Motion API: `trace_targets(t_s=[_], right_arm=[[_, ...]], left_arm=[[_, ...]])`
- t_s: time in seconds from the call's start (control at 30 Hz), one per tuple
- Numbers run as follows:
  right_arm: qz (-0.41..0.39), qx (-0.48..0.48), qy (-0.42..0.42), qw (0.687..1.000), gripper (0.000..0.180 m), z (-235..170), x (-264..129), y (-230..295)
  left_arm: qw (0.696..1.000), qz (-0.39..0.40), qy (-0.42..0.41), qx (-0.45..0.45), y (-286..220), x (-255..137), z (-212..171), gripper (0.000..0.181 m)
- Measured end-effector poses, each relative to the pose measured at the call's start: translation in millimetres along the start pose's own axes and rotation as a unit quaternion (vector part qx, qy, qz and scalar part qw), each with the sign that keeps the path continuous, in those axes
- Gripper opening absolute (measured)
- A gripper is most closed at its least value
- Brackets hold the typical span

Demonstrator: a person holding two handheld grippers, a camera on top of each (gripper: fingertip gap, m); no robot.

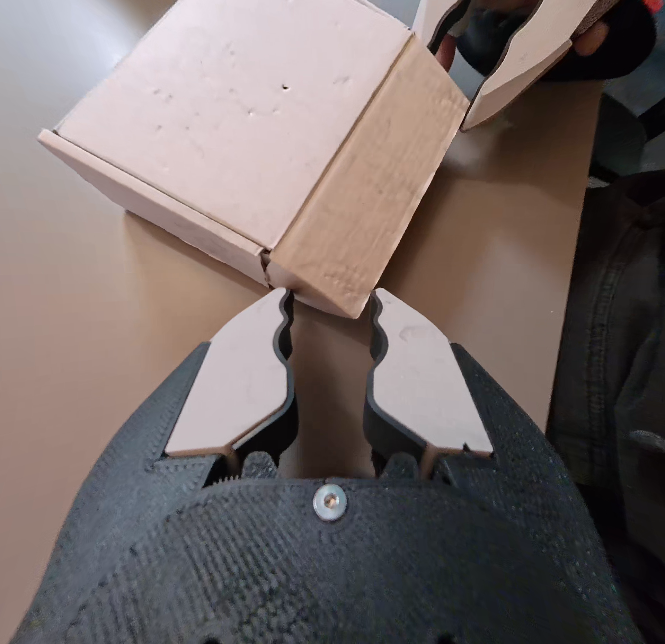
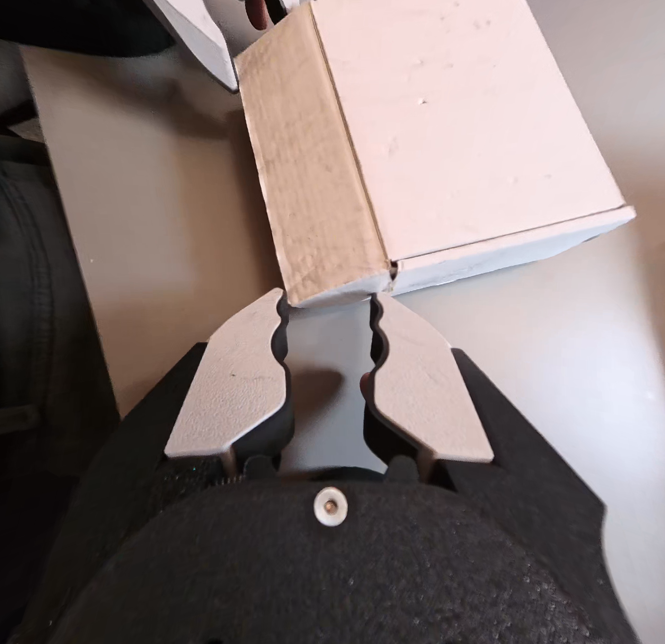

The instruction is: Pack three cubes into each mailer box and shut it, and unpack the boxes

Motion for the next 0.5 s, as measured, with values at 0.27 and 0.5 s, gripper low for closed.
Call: trace_targets(t_s=[0.27, 0.5], right_arm=[[0.076, 0.091, -0.043, 0.992, 0.043, -7, 1, -12], [0.065, 0.078, -0.043, 0.994, 0.047, -5, -10, -16]], left_arm=[[0.997, -0.054, 0.009, -0.055, -1, 2, 0, 0.036], [0.997, -0.051, -0.009, -0.064, 8, -10, 0, 0.036]])
Point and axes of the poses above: each gripper's, where its closed fingertips meet, x out along the fingers, z out of its top, y = z × x across the jaws, the point moved 9 cm from there along -x, back along the fingers, and after that the axes turned 12 degrees about -x, right-handed, at the moved point
